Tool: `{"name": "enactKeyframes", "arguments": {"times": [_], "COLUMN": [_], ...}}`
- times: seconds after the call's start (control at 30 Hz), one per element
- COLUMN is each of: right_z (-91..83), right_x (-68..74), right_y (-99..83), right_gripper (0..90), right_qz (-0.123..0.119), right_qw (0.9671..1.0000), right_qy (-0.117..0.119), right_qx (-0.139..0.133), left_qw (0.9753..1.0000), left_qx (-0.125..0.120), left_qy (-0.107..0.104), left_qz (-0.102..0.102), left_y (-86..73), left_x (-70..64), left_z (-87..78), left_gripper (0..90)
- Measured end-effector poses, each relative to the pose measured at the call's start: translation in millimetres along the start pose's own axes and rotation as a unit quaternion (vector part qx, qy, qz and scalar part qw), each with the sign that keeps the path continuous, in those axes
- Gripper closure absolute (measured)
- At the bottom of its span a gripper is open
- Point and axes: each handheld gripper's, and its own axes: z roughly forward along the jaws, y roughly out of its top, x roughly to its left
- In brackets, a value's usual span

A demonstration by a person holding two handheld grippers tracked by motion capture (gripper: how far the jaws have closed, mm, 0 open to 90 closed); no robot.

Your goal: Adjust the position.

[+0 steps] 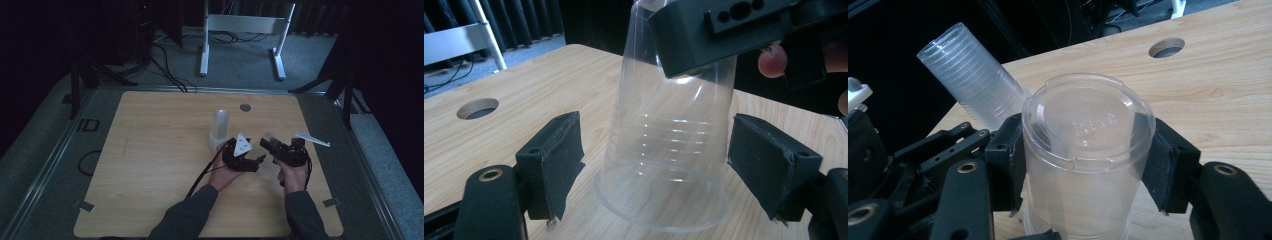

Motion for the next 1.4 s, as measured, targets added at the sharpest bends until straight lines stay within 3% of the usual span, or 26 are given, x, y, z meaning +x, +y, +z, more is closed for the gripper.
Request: {"name": "enactKeyframes", "arguments": {"times": [0.27, 0.53, 1.4], "right_z": [0.0, 0.2, 1.3], "right_x": [-0.9, -2.8, -7.7], "right_y": [0.5, 0.9, 1.8], "right_gripper": [42.0, 42.2, 42.8], "right_qz": [0.008, 0.026, 0.076], "right_qw": [1.0000, 0.9995, 0.9951], "right_qy": [0.002, 0.021, 0.064], "right_qx": [-0.001, -0.002, 0.001], "left_qw": [0.9999, 0.9997, 1.0000], "left_qx": [0.002, 0.005, 0.004], "left_qy": [0.002, 0.000, 0.000], "left_qz": [0.013, 0.023, 0.006], "left_y": [-0.3, -1.7, -5.9], "left_x": [-3.6, -7.1, -3.0], "left_z": [-1.0, 0.1, 3.3], "left_gripper": [21.9, 21.0, 21.5]}}
